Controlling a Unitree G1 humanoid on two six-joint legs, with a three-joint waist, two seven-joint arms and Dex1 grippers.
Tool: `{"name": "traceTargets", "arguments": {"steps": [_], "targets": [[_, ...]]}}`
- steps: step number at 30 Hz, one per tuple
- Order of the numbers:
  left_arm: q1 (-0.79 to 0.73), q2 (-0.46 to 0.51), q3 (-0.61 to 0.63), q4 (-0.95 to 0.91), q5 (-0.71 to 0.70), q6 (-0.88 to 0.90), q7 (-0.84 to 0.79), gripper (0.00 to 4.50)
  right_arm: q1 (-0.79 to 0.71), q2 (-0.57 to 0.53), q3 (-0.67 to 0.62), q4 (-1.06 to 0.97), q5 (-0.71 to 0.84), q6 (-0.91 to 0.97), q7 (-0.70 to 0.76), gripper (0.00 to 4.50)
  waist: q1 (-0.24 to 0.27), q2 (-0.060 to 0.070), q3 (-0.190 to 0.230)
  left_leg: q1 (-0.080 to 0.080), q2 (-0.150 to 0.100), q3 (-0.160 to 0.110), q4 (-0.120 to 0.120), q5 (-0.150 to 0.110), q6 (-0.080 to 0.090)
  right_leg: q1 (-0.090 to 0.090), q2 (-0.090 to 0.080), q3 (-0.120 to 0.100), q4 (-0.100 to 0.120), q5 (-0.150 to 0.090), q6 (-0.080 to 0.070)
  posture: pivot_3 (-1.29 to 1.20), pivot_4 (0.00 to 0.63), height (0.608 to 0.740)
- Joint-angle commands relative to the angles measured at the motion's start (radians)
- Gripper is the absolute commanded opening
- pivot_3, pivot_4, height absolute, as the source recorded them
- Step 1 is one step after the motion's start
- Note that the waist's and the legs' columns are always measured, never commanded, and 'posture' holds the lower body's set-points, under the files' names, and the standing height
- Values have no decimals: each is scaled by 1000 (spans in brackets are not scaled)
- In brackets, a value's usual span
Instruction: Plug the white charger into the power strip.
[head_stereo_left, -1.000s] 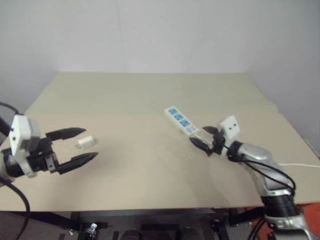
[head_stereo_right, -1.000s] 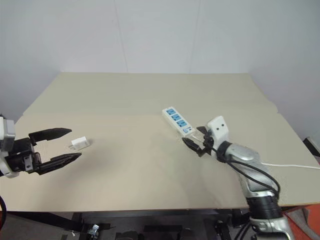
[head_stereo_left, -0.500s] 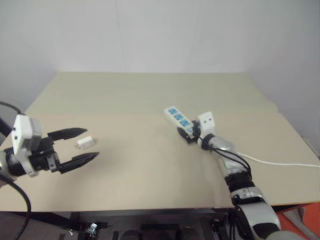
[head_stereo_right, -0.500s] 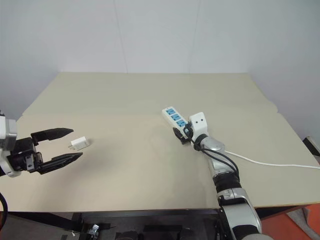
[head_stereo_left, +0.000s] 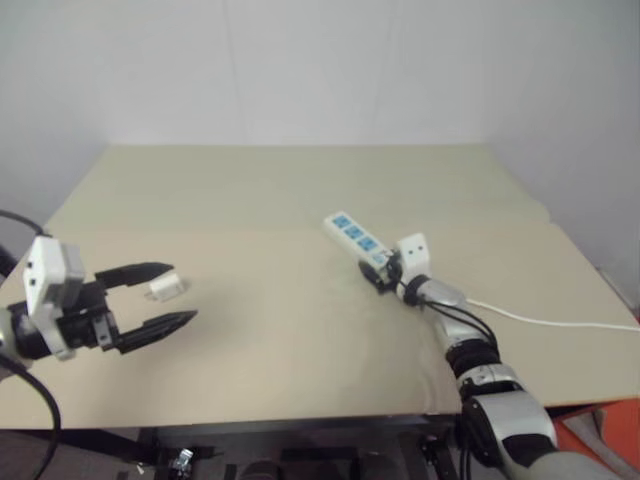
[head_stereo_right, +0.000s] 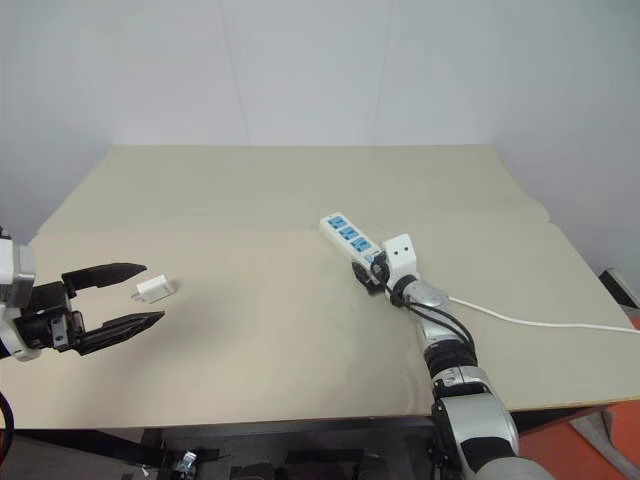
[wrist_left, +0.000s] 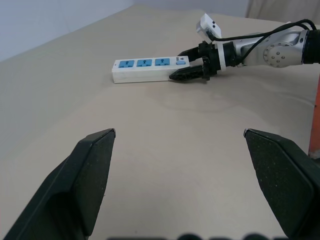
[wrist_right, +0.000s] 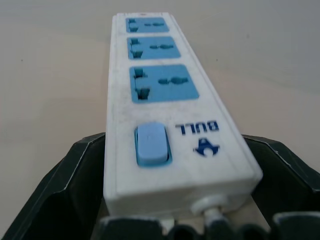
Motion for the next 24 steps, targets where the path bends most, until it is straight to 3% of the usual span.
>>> {"name": "traceTargets", "arguments": {"steps": [1,14,18,24], "targets": [[-9,5,27,-23,-20,-13,-2,4500,-32,10,-19,9,8,-48,17,4464,-2,0,0,0,0,0,0,0,0,0,0,0,0,0,0,0,150,740],[-6,6,31,-24,-21,-9,-1,4500,-80,49,-37,151,-1,-99,48,4464,-7,0,0,1,1,0,-1,0,0,0,1,1,0,0,0,0,150,740],[-1,6,36,-28,-23,-7,0,4500,-84,52,-41,184,-10,-123,47,3421,-10,0,0,3,1,1,-1,0,0,1,1,2,0,0,0,0,150,740],[1,6,39,-32,-25,-4,4,4500,-70,48,-45,181,-8,-156,75,3421,-11,0,0,4,1,1,-2,0,0,2,1,2,0,0,0,0,150,740]]}}
